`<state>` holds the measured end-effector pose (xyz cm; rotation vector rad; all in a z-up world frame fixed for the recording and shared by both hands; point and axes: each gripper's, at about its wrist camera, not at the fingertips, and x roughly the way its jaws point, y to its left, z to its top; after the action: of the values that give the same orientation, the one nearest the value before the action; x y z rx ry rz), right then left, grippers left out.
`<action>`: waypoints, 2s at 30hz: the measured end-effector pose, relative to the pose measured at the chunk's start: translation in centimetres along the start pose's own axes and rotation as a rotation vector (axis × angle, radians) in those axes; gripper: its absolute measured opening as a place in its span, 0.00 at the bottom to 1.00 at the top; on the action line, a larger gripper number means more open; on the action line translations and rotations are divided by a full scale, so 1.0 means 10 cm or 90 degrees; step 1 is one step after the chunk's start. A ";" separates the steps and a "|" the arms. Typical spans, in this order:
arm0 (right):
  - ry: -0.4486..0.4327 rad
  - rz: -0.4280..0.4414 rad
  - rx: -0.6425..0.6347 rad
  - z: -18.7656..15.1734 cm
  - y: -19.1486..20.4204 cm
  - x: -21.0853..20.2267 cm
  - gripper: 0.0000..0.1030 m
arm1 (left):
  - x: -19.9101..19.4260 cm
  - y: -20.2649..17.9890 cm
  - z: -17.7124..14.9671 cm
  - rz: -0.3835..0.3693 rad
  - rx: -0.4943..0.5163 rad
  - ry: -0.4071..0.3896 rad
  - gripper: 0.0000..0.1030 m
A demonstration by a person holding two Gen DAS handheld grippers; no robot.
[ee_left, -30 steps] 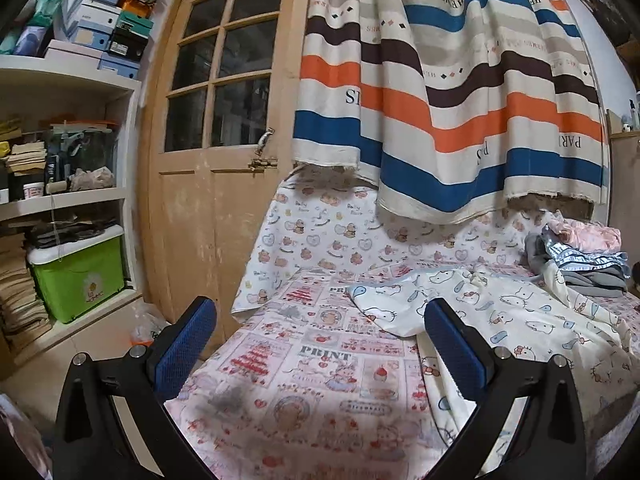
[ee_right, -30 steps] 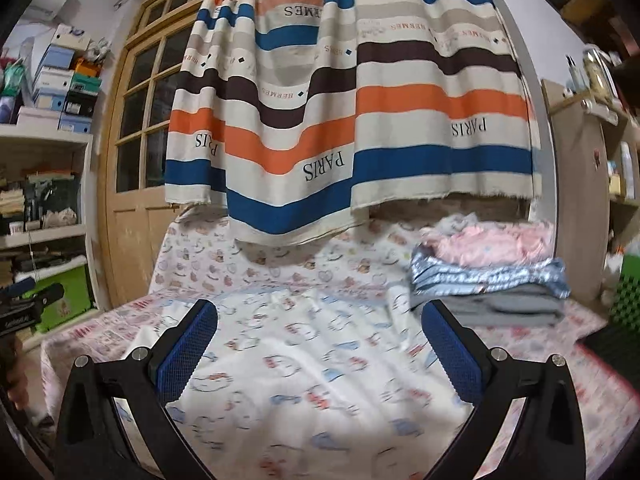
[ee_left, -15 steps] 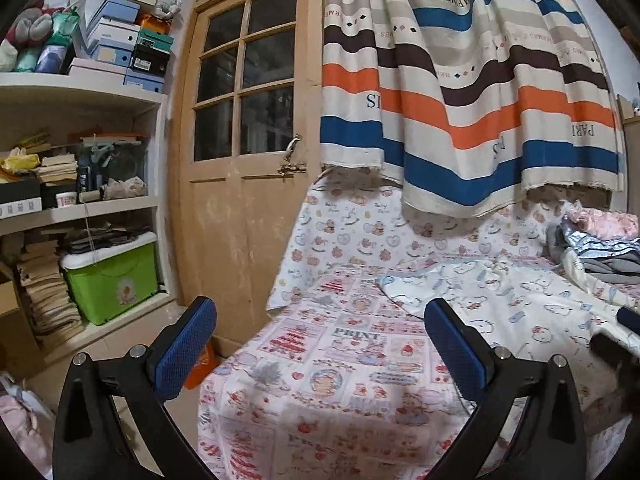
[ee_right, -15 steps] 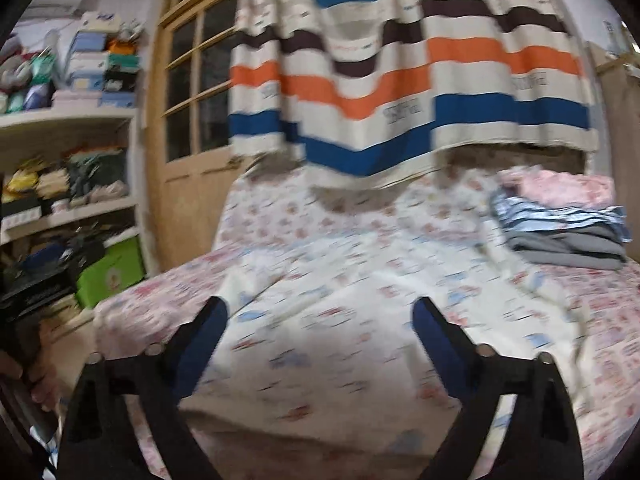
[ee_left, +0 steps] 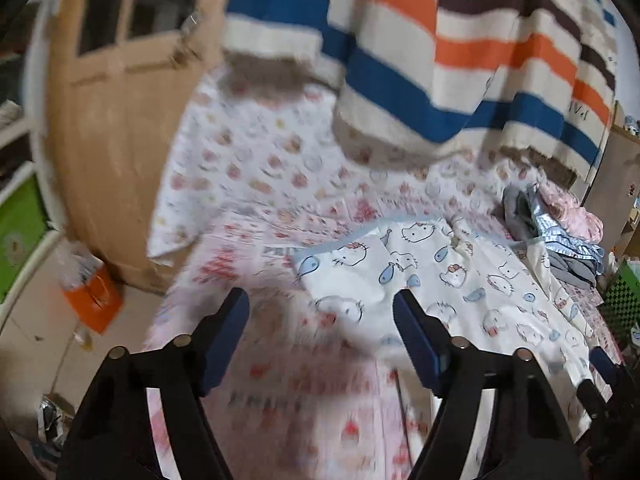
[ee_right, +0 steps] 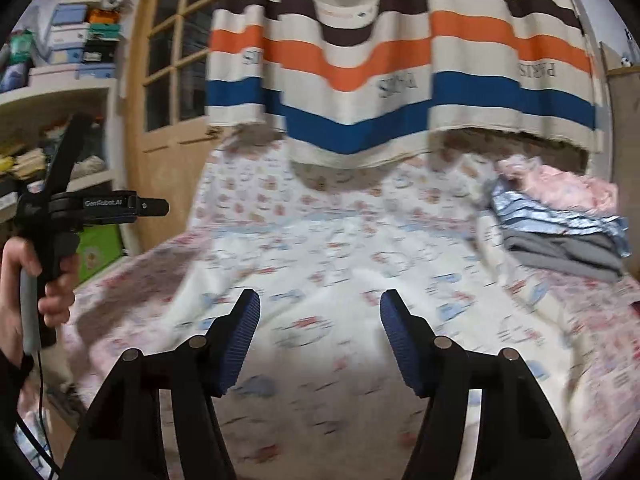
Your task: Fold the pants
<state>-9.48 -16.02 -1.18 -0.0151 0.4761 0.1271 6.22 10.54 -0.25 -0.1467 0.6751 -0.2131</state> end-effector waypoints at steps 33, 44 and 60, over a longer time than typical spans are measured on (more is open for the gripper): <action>0.398 0.074 -0.032 1.42 -0.35 3.10 0.38 | 1.08 0.33 0.45 -0.056 -0.113 0.090 0.44; 0.372 0.073 -0.007 1.18 -0.44 3.48 0.08 | 1.19 0.28 0.33 -0.071 -0.106 0.147 0.49; 0.282 0.028 0.039 1.24 -0.72 3.37 0.07 | 1.33 0.04 0.26 -0.134 -0.068 0.187 0.25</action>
<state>26.77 -18.67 -5.67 0.0276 0.9233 0.1530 18.02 7.87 -6.38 -0.2935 0.9652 -0.4053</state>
